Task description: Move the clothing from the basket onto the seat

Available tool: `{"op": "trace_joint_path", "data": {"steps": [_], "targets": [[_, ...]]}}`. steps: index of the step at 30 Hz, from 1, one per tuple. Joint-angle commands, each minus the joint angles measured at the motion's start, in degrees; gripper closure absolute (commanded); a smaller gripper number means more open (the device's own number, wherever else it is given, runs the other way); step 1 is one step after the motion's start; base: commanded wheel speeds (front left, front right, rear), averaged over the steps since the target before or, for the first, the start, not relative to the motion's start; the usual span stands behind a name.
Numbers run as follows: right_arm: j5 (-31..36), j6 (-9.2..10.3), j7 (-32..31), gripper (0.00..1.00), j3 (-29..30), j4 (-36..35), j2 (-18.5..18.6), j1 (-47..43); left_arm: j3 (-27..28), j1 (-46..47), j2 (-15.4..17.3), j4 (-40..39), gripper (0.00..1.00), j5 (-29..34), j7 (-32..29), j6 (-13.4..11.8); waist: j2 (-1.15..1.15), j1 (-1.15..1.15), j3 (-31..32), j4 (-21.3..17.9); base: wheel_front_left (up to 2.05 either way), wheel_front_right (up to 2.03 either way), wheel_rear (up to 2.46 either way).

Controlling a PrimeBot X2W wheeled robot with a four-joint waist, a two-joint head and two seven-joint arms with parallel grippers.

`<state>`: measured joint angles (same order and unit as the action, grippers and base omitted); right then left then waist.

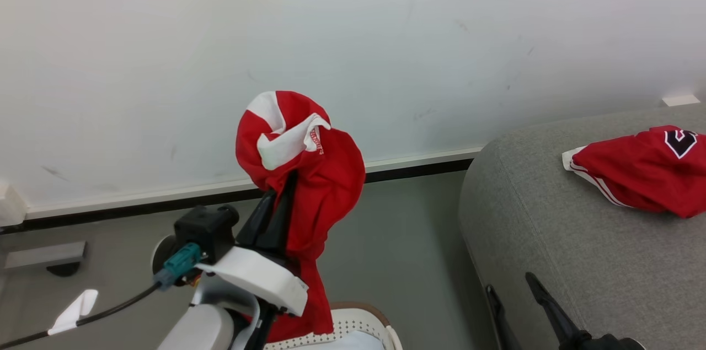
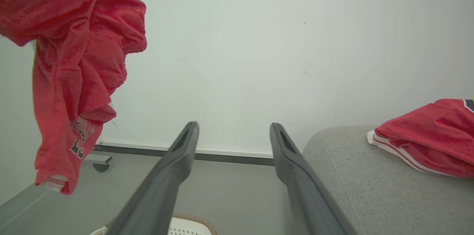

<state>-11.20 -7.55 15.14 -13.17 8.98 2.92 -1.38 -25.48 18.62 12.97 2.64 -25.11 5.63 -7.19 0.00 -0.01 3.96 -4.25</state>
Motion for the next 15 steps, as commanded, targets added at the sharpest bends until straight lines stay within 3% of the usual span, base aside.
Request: {"op": "trace_joint_path", "data": {"steps": [1, 15], "targets": [[-0.4, 0.13, 0.0, 0.0, -1.16, -0.75, -0.01, -0.25, -0.22, -0.47, 0.33, -0.71, 1.0, 0.61, -0.16, -0.27, 0.0, 0.01, -0.24, 0.1, 0.0, 0.0, 0.0], [-3.37, 0.14, 0.0, 0.0, -20.42, 1.44, 0.2, 9.62, -2.62, 1.21, -0.85, -2.2, 1.0, 1.2, -0.97, -0.12, 0.0, 0.01, -1.02, 0.72, 0.0, 0.0, 0.0]]}}
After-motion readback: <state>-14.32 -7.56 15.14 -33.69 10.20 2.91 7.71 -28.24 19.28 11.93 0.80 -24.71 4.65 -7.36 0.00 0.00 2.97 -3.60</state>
